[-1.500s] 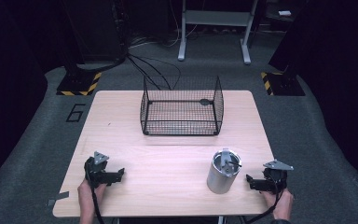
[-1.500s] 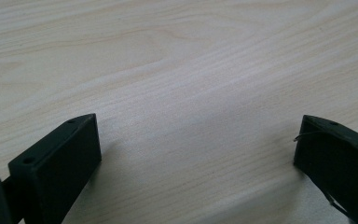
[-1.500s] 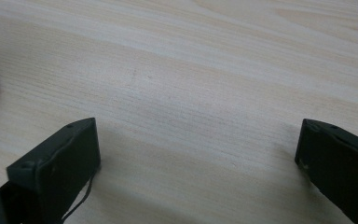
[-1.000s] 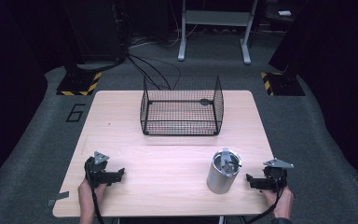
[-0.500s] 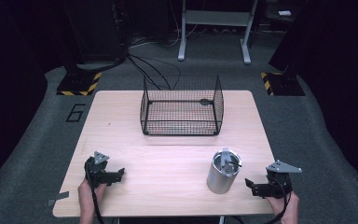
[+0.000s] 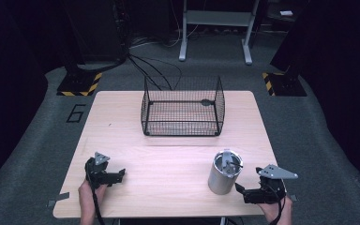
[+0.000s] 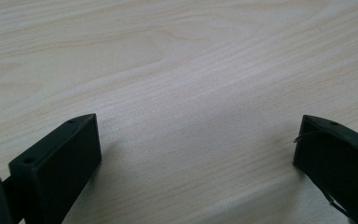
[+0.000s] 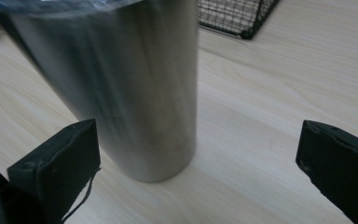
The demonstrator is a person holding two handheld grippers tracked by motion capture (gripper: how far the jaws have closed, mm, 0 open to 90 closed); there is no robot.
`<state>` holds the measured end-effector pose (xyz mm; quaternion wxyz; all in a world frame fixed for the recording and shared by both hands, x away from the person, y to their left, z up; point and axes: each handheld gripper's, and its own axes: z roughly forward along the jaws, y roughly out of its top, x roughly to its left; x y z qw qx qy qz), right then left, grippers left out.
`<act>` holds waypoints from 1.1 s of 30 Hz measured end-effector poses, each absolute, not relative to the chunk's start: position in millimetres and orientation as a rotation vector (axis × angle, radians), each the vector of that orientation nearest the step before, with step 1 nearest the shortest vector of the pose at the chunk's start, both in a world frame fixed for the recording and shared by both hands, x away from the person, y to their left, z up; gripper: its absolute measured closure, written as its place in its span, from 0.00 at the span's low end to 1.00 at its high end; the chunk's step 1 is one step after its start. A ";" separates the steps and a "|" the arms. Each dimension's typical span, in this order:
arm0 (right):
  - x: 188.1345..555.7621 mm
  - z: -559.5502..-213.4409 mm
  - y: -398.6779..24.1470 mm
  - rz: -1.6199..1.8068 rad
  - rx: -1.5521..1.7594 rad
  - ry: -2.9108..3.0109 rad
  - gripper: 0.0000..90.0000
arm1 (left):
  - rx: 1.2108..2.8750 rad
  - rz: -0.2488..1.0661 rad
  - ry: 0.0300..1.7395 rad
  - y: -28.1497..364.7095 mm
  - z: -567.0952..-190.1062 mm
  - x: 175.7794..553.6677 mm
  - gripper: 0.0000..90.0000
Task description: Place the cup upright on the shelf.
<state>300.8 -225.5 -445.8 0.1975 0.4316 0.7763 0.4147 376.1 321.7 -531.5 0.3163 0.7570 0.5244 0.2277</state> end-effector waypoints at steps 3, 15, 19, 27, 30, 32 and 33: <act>301.0 -444.4 -219.6 1.197 1.188 2.169 0.00 | 1.993 0.599 1.381 321.6 -531.4 376.1 0.00; 306.1 -439.0 -194.0 1.346 1.082 2.148 0.00 | 1.990 0.600 1.382 321.4 -531.6 376.0 0.00; 310.4 -437.5 -186.6 1.350 1.048 2.147 0.00 | 1.994 0.600 1.381 321.7 -531.4 376.1 0.00; 317.0 -437.1 -180.1 1.399 1.038 2.101 0.00 | 1.993 0.599 1.381 321.6 -531.5 376.1 0.00; 319.2 -438.4 -177.2 1.404 1.040 2.093 0.00 | 1.994 0.600 1.380 321.7 -531.4 376.1 0.00; 322.4 -439.2 -176.3 1.414 1.028 2.091 0.00 | 1.994 0.599 1.380 321.7 -531.4 376.1 0.00; 322.6 -439.4 -174.8 1.411 1.039 2.083 0.00 | 1.994 0.599 1.381 321.7 -531.4 376.1 0.00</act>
